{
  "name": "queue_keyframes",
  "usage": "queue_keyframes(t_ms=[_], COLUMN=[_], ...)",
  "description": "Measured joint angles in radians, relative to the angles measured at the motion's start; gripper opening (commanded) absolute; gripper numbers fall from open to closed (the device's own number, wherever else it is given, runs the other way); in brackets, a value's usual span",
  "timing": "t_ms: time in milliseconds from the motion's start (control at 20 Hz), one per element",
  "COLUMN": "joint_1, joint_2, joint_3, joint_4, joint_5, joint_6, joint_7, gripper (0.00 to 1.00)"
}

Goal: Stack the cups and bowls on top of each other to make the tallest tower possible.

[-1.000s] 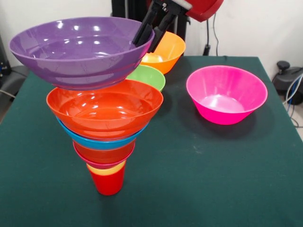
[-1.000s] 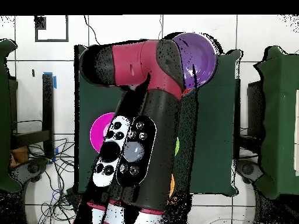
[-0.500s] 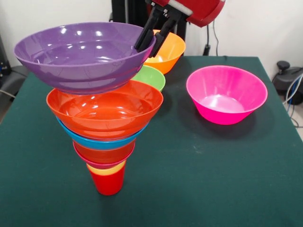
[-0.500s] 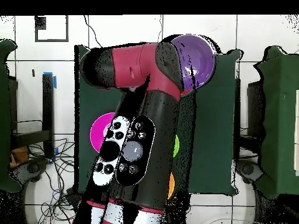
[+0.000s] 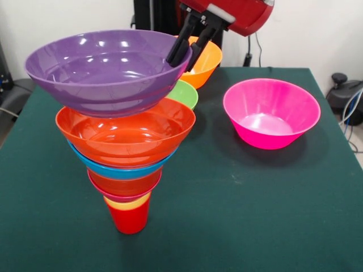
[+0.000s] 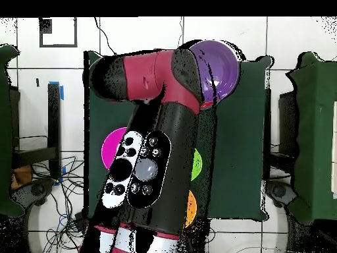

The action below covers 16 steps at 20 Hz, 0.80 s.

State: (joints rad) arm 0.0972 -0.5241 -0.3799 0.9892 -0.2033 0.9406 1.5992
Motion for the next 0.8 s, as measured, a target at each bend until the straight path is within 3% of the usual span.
queue_keyframes(t_ms=[800], joint_1=[0.028], joint_2=[0.008], joint_3=[-0.009], joint_4=[0.045], joint_5=[0.000], joint_6=[-0.048], joint_7=[0.000], gripper=[0.00])
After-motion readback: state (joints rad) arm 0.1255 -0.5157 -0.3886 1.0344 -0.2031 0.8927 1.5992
